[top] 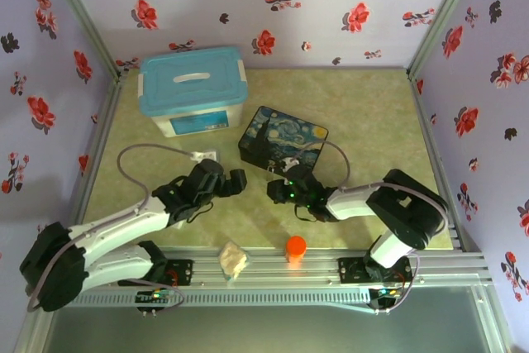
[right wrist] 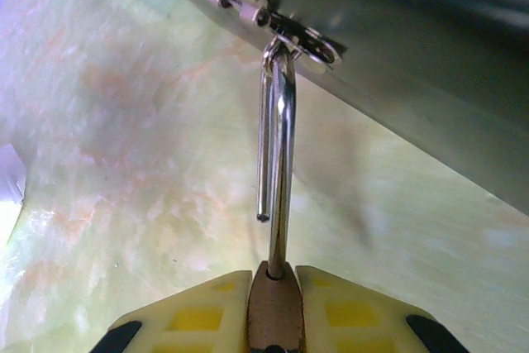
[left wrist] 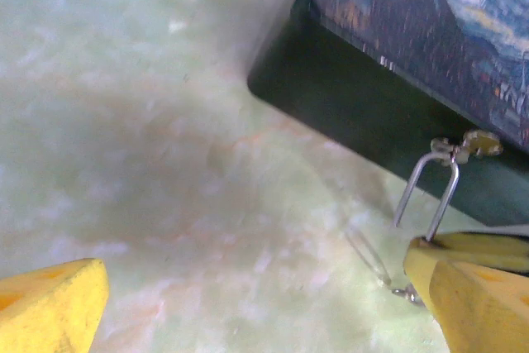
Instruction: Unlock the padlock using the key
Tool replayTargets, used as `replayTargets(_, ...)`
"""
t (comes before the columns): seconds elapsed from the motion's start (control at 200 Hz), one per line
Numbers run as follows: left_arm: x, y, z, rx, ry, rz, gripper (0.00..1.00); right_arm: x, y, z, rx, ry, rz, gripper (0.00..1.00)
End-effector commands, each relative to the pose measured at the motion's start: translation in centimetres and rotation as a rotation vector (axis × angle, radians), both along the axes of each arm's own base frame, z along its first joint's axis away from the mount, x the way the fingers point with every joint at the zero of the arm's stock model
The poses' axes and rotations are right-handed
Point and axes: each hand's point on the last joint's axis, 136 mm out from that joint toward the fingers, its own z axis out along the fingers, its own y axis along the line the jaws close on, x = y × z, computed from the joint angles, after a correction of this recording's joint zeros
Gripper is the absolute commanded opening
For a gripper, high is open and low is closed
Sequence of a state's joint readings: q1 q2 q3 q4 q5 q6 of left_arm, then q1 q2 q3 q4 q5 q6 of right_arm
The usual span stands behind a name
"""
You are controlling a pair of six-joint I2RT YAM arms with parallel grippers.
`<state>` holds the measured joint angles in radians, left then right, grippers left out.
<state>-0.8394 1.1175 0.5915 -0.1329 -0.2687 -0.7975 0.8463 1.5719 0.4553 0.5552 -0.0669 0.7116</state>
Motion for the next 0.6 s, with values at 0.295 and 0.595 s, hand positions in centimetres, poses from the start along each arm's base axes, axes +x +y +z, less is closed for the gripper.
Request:
replayTargets(0.295,9.8,-8.5,3.0,0.117,-0.142,-0.151,1.00,-1.8,-7.3,-1.9,-0.012,0.086,-0.160,0.21)
replayTargets(0.595,12.8,-10.7,-1.2,0.202,-0.058,-0.168,0.88,-0.7,-9.0,-1.4,0.119,0.113,-0.297,0.21)
